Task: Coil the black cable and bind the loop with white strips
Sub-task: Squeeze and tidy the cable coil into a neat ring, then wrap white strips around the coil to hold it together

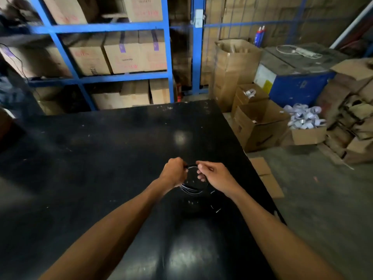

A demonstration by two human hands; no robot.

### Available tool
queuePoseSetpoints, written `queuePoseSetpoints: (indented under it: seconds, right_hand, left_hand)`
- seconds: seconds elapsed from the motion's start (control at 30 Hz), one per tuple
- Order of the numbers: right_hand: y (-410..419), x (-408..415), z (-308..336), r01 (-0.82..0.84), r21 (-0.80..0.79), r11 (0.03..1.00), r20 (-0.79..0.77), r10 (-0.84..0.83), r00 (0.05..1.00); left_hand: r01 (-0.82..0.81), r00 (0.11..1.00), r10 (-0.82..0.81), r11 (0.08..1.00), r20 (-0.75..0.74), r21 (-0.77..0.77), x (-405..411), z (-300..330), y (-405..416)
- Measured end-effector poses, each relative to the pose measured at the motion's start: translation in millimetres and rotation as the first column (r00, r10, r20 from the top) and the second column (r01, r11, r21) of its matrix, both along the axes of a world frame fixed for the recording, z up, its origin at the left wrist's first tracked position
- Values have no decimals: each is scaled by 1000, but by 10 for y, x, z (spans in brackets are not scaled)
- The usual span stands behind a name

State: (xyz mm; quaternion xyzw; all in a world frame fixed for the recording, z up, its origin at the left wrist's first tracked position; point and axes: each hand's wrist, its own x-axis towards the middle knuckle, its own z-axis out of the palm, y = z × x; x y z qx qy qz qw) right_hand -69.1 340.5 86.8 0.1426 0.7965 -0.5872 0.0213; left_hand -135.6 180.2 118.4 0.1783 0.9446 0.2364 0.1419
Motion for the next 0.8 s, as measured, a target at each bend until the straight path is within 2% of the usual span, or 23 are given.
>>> queuePoseSetpoints:
  seconds: [0.1, 0.2, 0.33, 0.4, 0.47, 0.63, 0.8]
  right_hand:
    - [283, 58, -218, 58, 19, 998, 143, -60, 988]
    - [533, 59, -463, 70, 227, 971, 264, -131, 956]
    - [603, -28, -830, -109, 460, 881, 390, -90, 917]
    - [562, -87, -983, -227, 527, 819, 464, -53, 884]
    - [503, -144, -1109, -268, 540, 798, 523, -68, 850]
    - [402, -230, -1281, -227, 541, 810, 570, -154, 807]
    - [428, -273, -1311, -21, 378, 926, 563, -212, 799]
  left_hand:
    - [23, 999, -24, 999, 29, 28, -25, -266, 58]
    - [16, 999, -18, 999, 41, 37, -102, -446, 80]
    - [-1, 999, -1, 999, 52, 44, -258, -610, 54]
    - [-8, 998, 5, 999, 64, 46, -309, -682, 38]
    - [-22, 996, 17, 997, 85, 67, -350, -763, 21]
    - [-45, 993, 37, 996, 110, 71, -374, -899, -28]
    - [-53, 993, 46, 996, 106, 71, -374, -911, -58]
